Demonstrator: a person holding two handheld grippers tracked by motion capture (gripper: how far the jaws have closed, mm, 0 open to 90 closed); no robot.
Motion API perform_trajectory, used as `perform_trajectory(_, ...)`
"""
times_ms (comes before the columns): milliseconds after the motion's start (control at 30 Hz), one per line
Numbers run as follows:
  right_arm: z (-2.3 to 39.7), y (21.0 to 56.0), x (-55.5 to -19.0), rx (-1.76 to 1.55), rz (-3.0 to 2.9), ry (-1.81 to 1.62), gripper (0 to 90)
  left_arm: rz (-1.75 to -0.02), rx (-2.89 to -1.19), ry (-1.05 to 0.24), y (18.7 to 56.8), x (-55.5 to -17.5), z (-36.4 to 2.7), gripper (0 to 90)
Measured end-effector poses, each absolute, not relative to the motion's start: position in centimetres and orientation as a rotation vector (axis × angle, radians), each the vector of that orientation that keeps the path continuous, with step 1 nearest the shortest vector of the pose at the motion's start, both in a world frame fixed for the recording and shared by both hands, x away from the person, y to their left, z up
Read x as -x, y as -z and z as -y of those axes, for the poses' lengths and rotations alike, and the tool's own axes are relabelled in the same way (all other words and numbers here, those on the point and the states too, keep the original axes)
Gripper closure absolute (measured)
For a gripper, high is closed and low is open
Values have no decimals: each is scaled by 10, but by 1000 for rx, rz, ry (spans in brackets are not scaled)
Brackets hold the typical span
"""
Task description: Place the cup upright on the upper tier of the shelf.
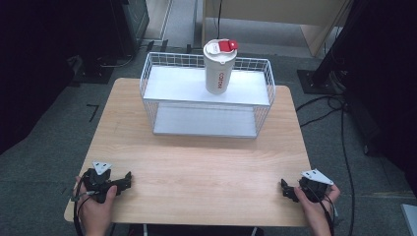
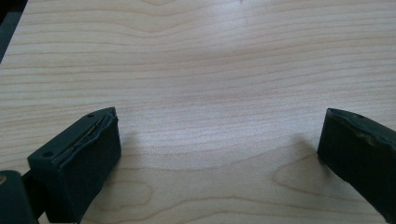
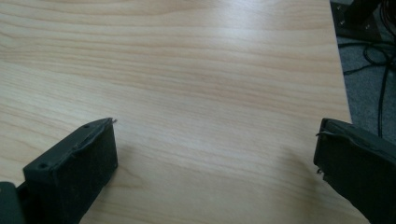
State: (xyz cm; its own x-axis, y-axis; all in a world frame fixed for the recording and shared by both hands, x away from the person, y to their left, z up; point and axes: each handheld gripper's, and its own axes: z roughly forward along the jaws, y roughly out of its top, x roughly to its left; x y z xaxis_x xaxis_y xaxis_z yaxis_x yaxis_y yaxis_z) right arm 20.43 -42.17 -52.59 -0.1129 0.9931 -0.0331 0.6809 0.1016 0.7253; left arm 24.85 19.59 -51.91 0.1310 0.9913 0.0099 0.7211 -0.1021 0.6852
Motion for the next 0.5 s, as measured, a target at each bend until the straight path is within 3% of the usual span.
perform_trajectory(500, 419, 527, -208, -1631, -1938, -830, 0, -1644, -1883, -663, 519, -248, -196, 0)
